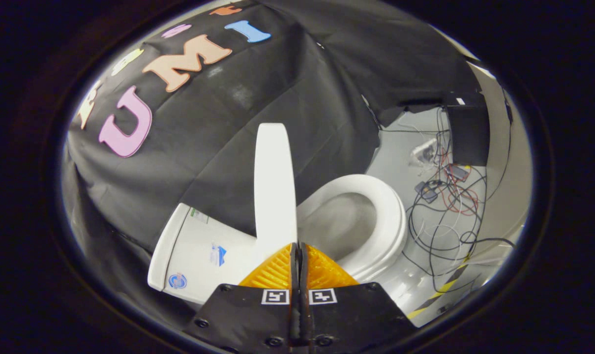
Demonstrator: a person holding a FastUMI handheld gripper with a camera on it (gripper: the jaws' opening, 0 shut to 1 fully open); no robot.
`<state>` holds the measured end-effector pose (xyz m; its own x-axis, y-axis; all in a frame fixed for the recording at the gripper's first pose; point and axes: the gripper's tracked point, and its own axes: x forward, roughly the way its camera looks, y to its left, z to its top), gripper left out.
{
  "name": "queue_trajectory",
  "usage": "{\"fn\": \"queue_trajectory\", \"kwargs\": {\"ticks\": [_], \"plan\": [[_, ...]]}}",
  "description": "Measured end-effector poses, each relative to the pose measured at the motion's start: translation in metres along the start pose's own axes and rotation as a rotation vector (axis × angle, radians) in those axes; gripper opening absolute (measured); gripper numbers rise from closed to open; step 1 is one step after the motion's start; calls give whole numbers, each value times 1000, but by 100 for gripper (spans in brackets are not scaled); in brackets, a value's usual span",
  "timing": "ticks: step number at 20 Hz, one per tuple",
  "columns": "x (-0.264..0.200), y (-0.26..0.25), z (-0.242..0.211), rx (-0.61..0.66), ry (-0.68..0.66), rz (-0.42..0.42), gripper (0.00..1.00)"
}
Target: Open the toilet lid.
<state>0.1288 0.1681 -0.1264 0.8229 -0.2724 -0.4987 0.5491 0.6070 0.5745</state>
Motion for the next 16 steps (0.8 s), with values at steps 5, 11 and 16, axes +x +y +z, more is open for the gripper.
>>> {"fn": "queue_trajectory", "kwargs": {"ticks": [5, 11, 16], "plan": [[-4, 13, 11, -102, -55, -24, 0], [-10, 36, 12, -196, -63, -12, 0], [-14, 50, 12, -238, -71, -15, 0]]}}
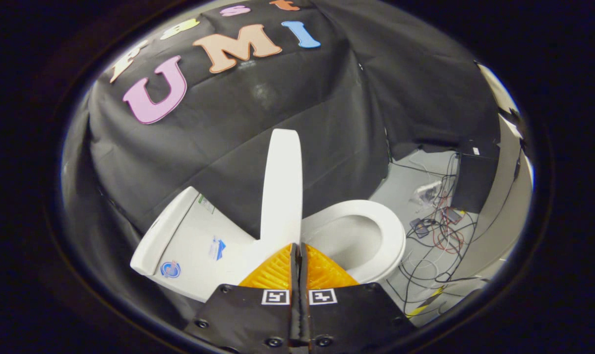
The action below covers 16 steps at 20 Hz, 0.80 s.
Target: Open the toilet lid.
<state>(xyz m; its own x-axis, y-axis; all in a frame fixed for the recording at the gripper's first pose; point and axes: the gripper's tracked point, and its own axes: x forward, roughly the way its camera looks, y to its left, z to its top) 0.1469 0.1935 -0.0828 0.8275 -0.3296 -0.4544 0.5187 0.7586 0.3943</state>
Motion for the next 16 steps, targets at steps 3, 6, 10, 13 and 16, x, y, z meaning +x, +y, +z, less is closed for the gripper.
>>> {"fn": "queue_trajectory", "kwargs": {"ticks": [3, 6, 10, 13, 16], "plan": [[-3, 10, 0, -48, 6, 6, 0], [-6, 21, 2, -86, 13, 6, 0], [-7, 36, 4, -124, 4, 17, 0], [-10, 47, 4, -144, -3, 24, 0], [-12, 60, 4, -167, -5, 41, 0]]}}
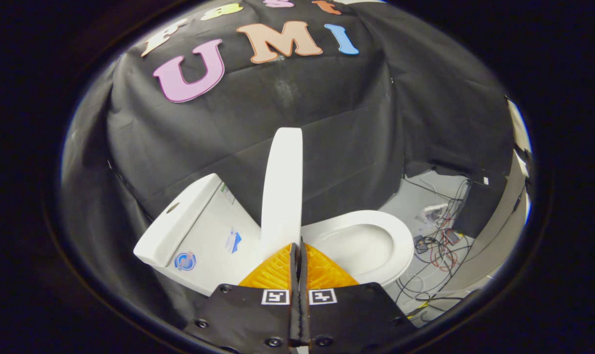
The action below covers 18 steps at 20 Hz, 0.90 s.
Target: Open the toilet lid.
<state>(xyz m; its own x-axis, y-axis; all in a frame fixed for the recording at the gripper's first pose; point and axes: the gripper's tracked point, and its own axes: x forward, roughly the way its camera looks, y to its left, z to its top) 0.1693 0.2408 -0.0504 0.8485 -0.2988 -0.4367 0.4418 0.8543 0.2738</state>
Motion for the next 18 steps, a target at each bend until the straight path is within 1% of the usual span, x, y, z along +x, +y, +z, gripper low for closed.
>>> {"fn": "queue_trajectory", "kwargs": {"ticks": [5, 8, 14, 18], "plan": [[-2, 25, 3, -86, -8, 24, 0], [-3, 43, 2, -95, -21, 48, 0], [-3, 66, 2, -185, -42, 61, 0], [-2, 85, 1, -225, -65, 53, 0]]}}
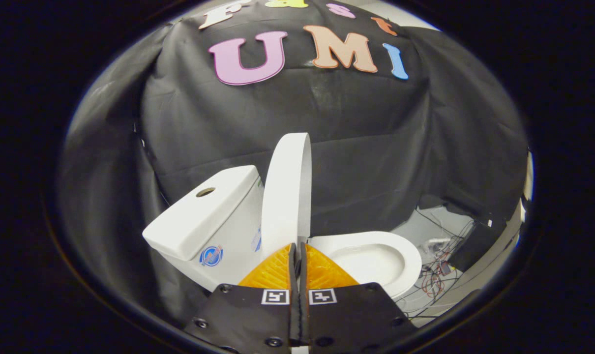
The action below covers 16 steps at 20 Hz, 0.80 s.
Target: Open the toilet lid.
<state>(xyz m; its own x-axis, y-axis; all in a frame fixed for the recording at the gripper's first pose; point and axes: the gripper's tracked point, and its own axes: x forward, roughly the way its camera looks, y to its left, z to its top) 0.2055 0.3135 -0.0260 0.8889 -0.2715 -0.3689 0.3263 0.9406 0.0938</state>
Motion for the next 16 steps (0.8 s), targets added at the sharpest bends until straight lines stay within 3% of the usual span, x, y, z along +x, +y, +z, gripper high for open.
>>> {"fn": "queue_trajectory", "kwargs": {"ticks": [16], "plan": [[9, 84, -4, -124, -104, 48, 1]]}}
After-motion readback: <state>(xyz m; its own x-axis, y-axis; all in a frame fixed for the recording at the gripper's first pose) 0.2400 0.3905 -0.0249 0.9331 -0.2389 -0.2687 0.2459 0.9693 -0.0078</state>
